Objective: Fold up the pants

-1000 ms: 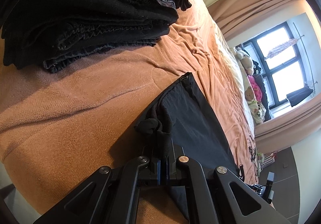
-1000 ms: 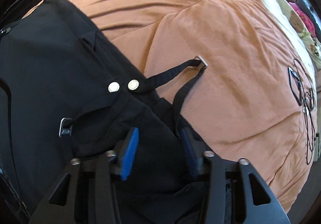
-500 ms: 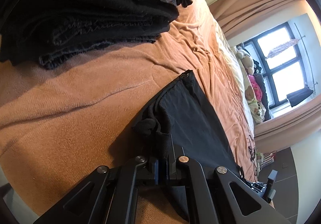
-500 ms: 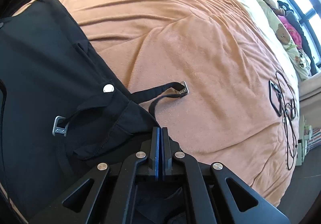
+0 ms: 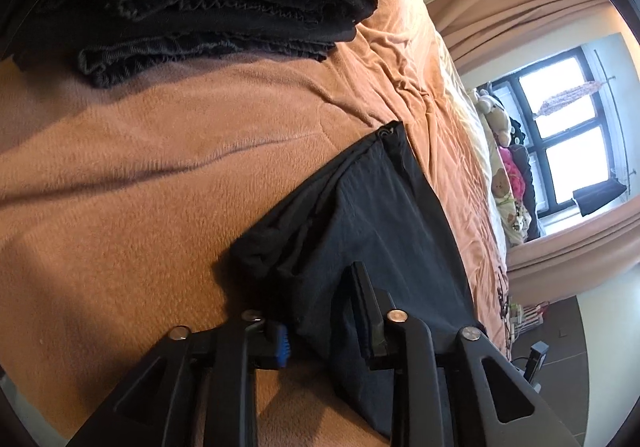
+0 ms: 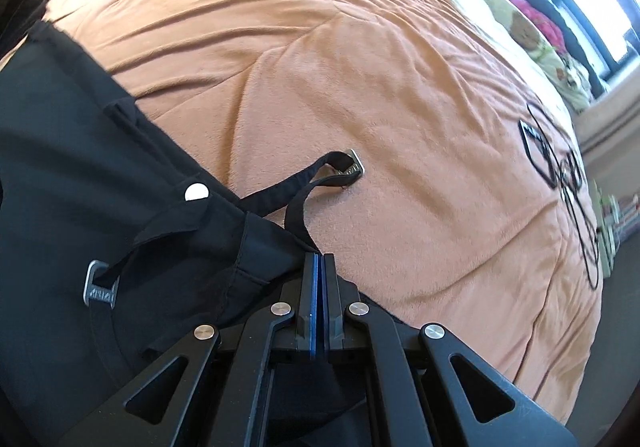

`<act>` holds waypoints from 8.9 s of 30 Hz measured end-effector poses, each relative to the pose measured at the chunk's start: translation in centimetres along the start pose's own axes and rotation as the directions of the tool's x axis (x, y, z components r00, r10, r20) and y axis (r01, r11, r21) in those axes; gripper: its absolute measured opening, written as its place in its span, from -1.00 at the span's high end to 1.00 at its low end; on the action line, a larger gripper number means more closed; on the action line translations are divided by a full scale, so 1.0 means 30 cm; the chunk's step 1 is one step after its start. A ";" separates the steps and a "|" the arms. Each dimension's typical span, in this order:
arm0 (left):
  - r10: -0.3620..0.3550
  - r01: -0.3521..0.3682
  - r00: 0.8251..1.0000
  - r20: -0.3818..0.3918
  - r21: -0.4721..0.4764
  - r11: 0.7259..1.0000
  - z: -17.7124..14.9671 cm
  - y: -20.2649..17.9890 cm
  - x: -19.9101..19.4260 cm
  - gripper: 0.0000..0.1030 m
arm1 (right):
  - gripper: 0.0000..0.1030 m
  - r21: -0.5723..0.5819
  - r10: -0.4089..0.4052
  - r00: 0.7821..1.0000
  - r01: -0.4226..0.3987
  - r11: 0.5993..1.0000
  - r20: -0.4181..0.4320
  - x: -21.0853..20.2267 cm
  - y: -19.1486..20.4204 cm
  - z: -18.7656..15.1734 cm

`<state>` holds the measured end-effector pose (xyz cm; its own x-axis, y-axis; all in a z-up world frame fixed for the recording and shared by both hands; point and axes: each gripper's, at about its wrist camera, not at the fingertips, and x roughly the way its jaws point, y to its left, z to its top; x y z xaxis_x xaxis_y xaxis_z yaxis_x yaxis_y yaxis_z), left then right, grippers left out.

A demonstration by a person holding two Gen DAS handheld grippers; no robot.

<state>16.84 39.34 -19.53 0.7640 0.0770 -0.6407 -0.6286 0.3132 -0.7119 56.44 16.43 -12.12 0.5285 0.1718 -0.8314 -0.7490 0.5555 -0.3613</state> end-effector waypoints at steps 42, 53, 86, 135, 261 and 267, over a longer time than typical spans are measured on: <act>-0.313 0.278 0.949 0.046 0.355 0.893 0.156 -0.826 -0.188 0.95 | 0.92 0.358 0.461 0.873 -0.486 0.797 0.159 -0.332 0.238 -0.438; -0.406 0.369 0.914 -0.025 0.468 0.803 0.082 -1.119 -0.201 0.95 | 0.92 0.440 0.487 0.825 -0.566 0.697 0.288 -0.402 0.191 -0.565; -0.529 0.595 0.786 -0.320 0.627 0.503 -0.438 -1.881 -0.213 0.95 | -0.50 0.704 0.097 0.868 -0.457 0.543 0.488 -0.725 -0.125 -1.251; -0.040 0.720 0.639 -0.768 0.580 0.381 -1.532 -1.940 0.310 -0.37 | -0.50 0.842 -0.068 0.865 -0.463 0.276 0.498 -0.831 -0.199 -1.840; 0.117 0.184 0.854 -0.507 0.504 0.844 -0.978 -0.955 0.566 0.23 | 0.77 0.697 -0.061 0.990 -0.043 0.716 0.124 -0.379 -0.881 -0.882; 0.113 0.197 0.849 -0.516 0.508 0.838 -0.993 -0.962 0.572 0.23 | -0.25 0.750 -0.089 0.984 -0.061 0.659 0.157 -0.514 -0.849 -1.046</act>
<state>43.76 3.44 -18.55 0.5029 -0.3872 -0.7727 -0.3023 0.7587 -0.5770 54.82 -25.88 -3.36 0.6490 0.2479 -0.7192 -0.2256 0.9656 0.1293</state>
